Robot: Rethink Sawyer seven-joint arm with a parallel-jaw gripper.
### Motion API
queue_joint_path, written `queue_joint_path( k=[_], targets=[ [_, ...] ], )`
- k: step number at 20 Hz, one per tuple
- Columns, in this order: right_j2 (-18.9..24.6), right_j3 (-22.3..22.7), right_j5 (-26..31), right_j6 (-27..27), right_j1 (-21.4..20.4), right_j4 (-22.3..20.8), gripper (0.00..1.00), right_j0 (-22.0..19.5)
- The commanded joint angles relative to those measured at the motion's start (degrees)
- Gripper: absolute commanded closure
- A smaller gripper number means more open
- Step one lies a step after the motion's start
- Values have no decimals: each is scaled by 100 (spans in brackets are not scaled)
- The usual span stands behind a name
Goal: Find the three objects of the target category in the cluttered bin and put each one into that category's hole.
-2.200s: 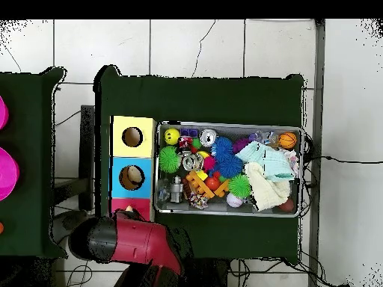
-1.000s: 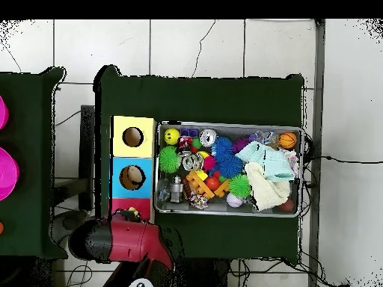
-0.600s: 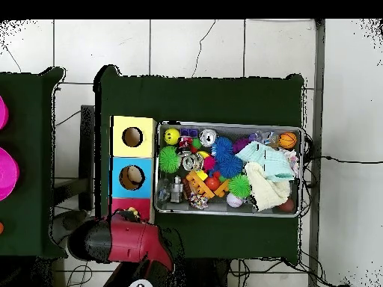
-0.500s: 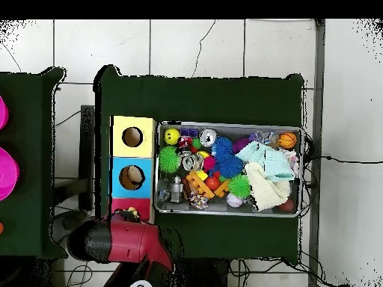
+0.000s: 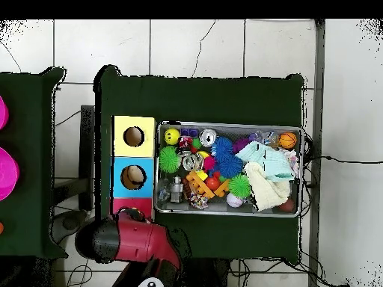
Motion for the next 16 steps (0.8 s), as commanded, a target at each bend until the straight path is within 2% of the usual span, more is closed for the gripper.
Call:
queue_joint_path(
  k=[1,3,4,6,11,16],
  targets=[
    [533,613,-420,662,66,-130,0,-453],
    [146,518,875,522,-810,-212,0,-310],
    [11,434,1359,516,-1101,-275,0,-267],
    [-98,312,1854,475,-1367,-376,0,-265],
    [-28,467,1843,361,-1549,-407,0,-451],
    [79,351,1864,269,-1520,-443,0,-649]
  ],
)
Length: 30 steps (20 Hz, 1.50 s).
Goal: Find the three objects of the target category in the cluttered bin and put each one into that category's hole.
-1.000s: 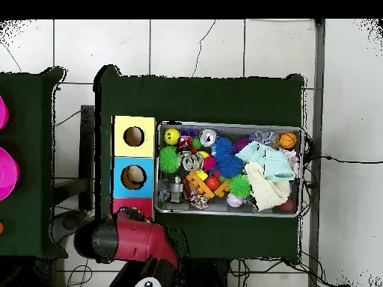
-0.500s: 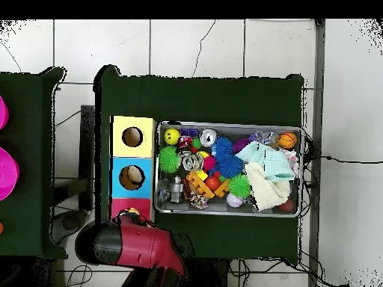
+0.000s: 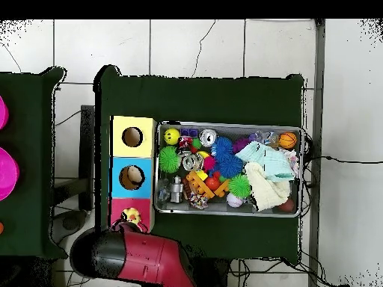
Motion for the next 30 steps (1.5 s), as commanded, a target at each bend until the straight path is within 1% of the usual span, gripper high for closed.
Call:
queue_joint_path(
  k=[1,4,8,11,17,20,26,30],
  targets=[
    [216,89,261,244,-161,-274,0,-418],
    [406,106,-139,240,158,-276,0,-560],
    [527,34,-483,389,449,-273,0,-572],
    [600,83,-732,467,582,-240,0,-557],
    [632,163,-951,649,702,-177,0,-422],
    [641,164,-1182,768,870,-156,0,-334],
    [729,237,-1885,892,1323,-123,0,-288],
    [869,251,-2124,879,1528,-41,0,-360]
  ],
)
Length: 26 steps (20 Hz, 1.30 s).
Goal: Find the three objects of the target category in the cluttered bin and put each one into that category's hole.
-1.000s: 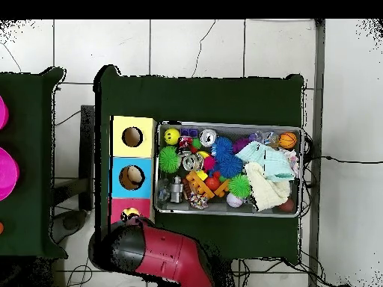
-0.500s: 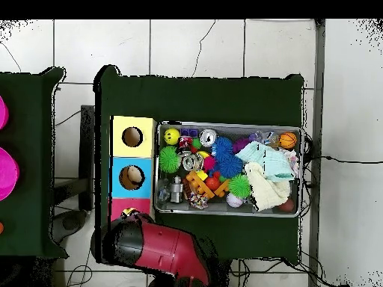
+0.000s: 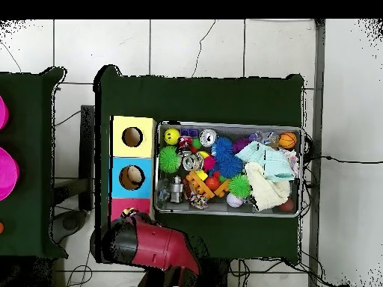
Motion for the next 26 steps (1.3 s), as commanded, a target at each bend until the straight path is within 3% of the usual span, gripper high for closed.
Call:
queue_joint_path(
  k=[1,6,16,22,26],
  targets=[
    [575,112,-622,890,609,-33,0,-40],
    [474,59,-493,1056,556,74,0,192],
    [15,106,253,1209,-33,118,0,685],
    [23,187,141,1189,-18,188,0,701],
    [230,294,-314,1072,227,191,0,471]
  ],
)
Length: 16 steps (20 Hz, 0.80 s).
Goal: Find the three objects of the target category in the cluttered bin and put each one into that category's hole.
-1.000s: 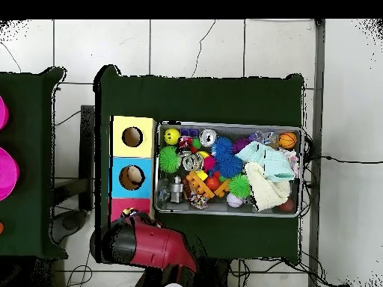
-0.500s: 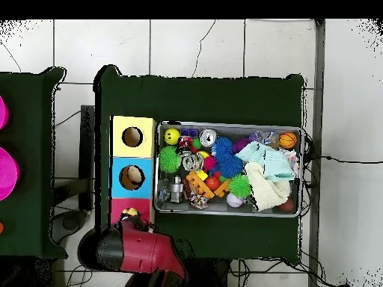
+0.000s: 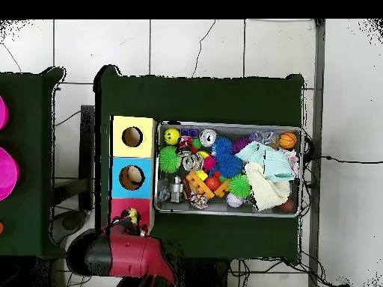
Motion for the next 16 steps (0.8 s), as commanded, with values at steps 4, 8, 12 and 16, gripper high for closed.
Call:
queue_joint_path(
  k=[4,8,12,16],
  targets=[
    [567,273,-668,1032,660,121,0,-471],
    [617,272,-761,1015,712,86,0,-550],
    [613,144,-803,1019,890,68,0,-560],
    [667,236,-932,1067,876,87,0,-550]
  ],
)
